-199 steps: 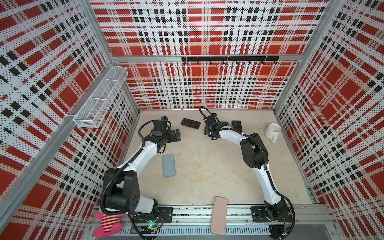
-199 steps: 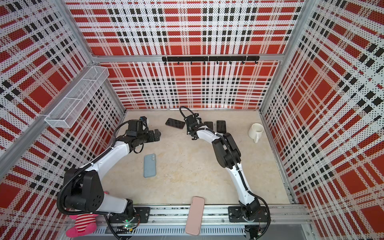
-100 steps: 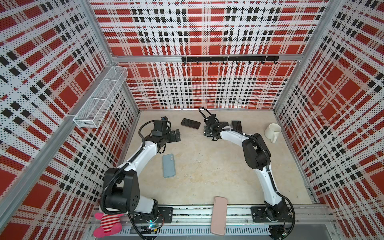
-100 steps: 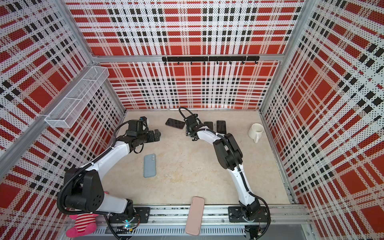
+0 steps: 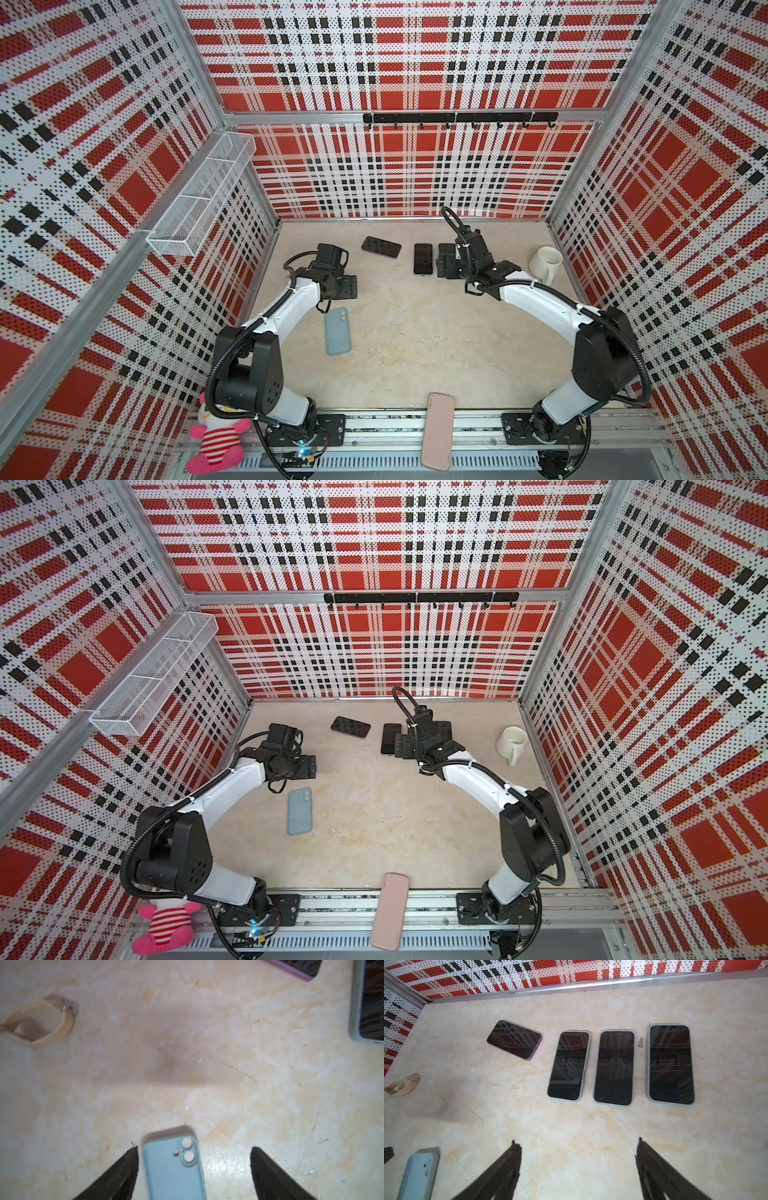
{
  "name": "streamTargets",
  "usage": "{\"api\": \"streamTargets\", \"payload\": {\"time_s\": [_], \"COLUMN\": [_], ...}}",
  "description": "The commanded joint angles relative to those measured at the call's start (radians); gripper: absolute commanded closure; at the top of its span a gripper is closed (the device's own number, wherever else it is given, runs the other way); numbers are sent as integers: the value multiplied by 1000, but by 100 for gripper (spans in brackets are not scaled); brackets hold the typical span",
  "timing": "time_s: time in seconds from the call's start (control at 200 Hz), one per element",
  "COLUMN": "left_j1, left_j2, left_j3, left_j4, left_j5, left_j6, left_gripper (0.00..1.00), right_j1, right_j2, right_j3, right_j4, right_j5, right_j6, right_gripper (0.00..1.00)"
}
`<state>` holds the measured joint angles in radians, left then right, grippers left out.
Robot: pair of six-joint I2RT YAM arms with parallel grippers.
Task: Put the phone into the phone case
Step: 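Grasp the empty light-blue phone case with the left gripper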
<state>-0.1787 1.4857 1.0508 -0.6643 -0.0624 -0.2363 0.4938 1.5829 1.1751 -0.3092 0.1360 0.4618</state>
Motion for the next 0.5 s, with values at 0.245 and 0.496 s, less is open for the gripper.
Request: {"api": "streamTargets", "payload": {"time_s": [0.245,0.496], "left_j1": [69,99], "left_j2": [-222,-173], "left_j3": [-275,-339], "left_j4": [-123,-47], "left_j5": [70,72], "left_j6": [-254,-285], "left_gripper": [24,46], "right_j1": [-65,-68], "right_j2": [-45,-30], "right_j3": [-87,-92], "right_j4": [87,124], "right_j5": [-211,-259], "right_j6": [-63,-74], "right_gripper": [13,13]}}
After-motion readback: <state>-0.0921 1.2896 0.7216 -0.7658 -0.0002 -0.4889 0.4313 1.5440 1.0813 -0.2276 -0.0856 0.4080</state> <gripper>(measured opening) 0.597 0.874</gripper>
